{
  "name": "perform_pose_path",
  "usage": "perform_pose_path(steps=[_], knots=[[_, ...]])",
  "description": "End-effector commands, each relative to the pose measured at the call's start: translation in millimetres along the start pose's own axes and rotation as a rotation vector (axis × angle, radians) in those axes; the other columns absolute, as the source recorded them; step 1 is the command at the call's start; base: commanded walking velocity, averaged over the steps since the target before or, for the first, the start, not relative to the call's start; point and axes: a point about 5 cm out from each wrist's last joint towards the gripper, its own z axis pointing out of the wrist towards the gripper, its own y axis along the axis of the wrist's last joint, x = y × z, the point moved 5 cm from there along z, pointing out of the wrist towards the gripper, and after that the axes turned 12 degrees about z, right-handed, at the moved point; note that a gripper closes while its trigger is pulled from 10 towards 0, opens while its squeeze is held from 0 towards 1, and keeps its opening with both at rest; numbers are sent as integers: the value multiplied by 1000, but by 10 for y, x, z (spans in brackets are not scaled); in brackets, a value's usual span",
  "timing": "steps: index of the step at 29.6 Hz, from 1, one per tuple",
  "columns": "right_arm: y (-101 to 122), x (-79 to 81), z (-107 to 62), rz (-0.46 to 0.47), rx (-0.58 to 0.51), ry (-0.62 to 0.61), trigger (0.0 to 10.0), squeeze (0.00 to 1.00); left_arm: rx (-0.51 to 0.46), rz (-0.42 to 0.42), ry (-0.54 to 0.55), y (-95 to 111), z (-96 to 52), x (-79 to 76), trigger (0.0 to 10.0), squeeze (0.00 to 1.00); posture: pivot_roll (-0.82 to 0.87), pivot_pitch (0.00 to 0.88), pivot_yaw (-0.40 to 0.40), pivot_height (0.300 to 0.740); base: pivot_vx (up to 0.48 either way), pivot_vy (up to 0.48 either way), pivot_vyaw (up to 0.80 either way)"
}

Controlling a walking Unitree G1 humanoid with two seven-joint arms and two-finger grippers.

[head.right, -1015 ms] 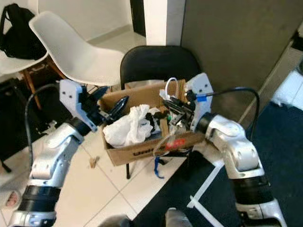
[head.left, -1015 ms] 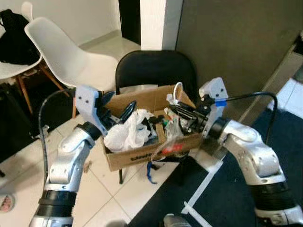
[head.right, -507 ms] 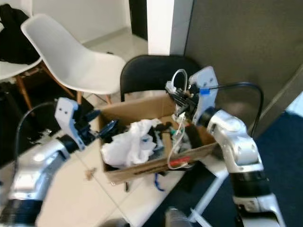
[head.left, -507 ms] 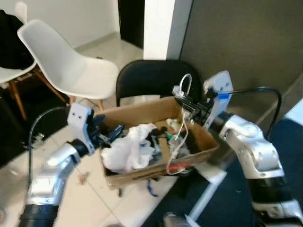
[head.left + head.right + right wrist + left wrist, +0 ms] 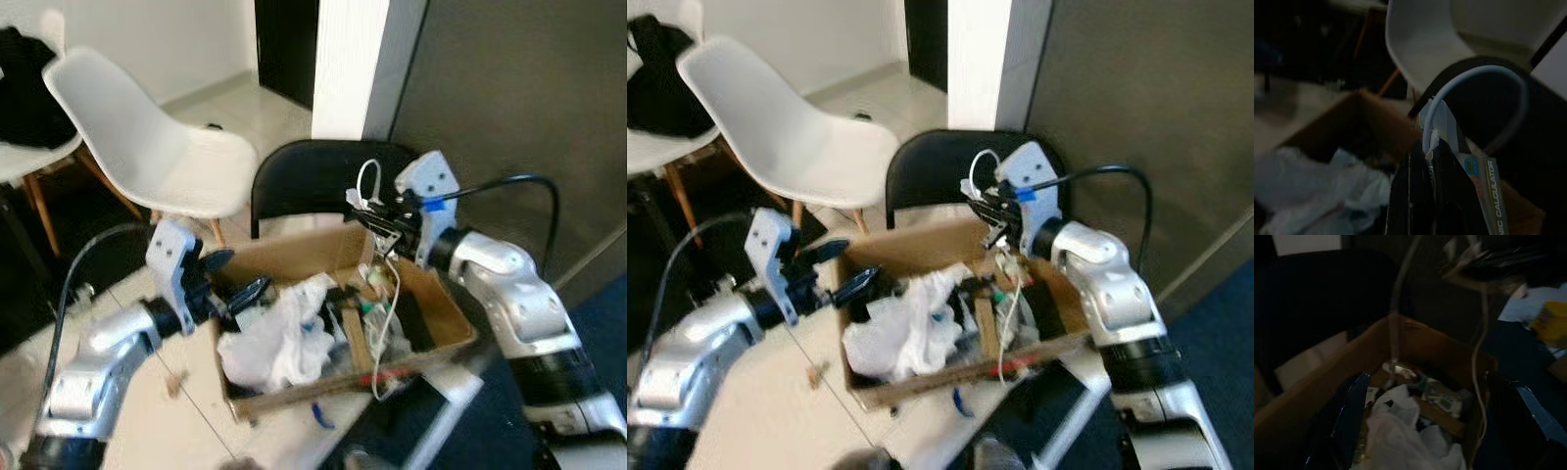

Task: Picking trash to rubbish bin

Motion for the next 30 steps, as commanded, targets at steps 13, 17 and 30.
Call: perform_pose_path(steps=[13,17,30], knots=[[-313,-154,231,0,132,-105,10000,0,30,15,-32,29,-72,-40,10000,0,16,0,-55,740,0,0,0],[-387,-134,305,58,154,-89,10000,0,29,13,-36,46,-68,-53,10000,0,23,0,-64,740,0,0,0],[-442,-272,335,126,148,-174,10000,824,25,14,-43,69,-46,-64,10000,0,20,0,-71,740,0,0,0]])
